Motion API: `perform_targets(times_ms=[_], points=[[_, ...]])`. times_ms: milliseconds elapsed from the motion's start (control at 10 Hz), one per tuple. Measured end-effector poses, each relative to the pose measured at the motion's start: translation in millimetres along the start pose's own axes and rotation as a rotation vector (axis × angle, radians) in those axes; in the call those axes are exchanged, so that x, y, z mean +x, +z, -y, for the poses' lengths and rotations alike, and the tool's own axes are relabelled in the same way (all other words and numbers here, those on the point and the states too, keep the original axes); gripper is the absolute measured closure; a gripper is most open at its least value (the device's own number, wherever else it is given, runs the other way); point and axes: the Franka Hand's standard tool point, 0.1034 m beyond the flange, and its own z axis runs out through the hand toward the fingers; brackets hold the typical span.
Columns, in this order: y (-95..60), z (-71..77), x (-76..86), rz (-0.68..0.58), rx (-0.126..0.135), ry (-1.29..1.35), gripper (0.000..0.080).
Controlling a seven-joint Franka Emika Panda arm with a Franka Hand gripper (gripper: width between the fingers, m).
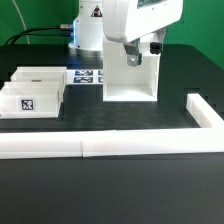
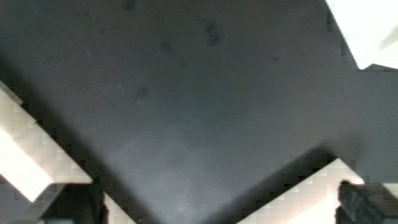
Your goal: Assemble drawer
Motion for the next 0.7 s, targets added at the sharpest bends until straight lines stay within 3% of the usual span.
perform_targets(times_ms=[600, 700], points=[[0.2, 0.3, -0.2, 0.000, 0.000, 0.000, 0.0150], [-4.3, 7.0, -3.3, -0.010, -0.008, 0.100, 0.0150]])
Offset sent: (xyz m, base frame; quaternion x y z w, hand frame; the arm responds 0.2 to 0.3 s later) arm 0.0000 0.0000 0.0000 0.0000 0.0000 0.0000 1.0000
